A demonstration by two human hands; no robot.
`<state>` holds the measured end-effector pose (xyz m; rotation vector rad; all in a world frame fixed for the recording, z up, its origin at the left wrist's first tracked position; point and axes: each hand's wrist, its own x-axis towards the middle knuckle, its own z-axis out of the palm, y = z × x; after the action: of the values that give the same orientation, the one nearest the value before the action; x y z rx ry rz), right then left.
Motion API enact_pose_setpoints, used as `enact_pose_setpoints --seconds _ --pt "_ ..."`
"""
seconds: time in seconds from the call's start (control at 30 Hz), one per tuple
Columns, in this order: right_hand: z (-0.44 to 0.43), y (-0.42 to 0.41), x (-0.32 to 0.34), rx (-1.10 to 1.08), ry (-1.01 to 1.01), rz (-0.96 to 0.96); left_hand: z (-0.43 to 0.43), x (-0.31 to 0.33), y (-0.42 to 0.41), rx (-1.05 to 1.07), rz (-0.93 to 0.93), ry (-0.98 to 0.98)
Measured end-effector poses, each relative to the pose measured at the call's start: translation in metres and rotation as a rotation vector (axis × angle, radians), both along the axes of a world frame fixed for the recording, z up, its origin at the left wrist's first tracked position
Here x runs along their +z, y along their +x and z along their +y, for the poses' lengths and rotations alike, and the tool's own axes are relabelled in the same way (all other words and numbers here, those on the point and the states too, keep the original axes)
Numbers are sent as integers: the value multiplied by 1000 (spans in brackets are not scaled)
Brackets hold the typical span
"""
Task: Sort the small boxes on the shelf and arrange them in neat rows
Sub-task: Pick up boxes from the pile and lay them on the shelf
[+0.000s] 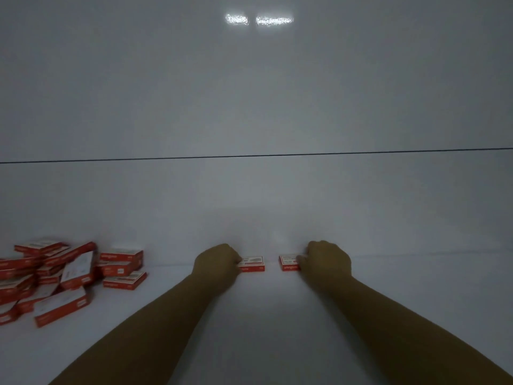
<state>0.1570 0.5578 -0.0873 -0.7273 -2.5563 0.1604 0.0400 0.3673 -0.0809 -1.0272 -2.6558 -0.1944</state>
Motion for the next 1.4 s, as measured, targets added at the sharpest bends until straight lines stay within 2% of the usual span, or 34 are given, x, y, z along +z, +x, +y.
enact_pose_setpoints --seconds 0.07,0.13,0.27,0.4,0.53,0.73,0.87,1.0,1.13,1.4 --pt "-6 -5 3 97 66 35 -4 1 6 14 6 -19" --pt "-20 -13 5 286 99 32 -21 3 12 21 -57 -35" --pt "-65 -29 4 594 70 -27 -85 12 24 18 -117 -114" --pt "-118 -38 6 749 65 -84 -157 28 32 73 -70 -117" --pt "-170 -53 11 820 78 -55 -224 49 28 149 -95 -75" --pt "-259 -95 17 771 16 46 -303 53 -1 206 -122 28" --pt "-315 -123 21 688 -36 111 -329 34 -25 141 -146 83" --pt "-344 -143 15 522 -52 127 -327 22 -41 49 -186 98" --pt "-360 -154 7 376 -107 95 -316 11 -48 90 -196 149" --pt "-374 -170 19 351 -276 140 -303 2 -54 183 -145 122"
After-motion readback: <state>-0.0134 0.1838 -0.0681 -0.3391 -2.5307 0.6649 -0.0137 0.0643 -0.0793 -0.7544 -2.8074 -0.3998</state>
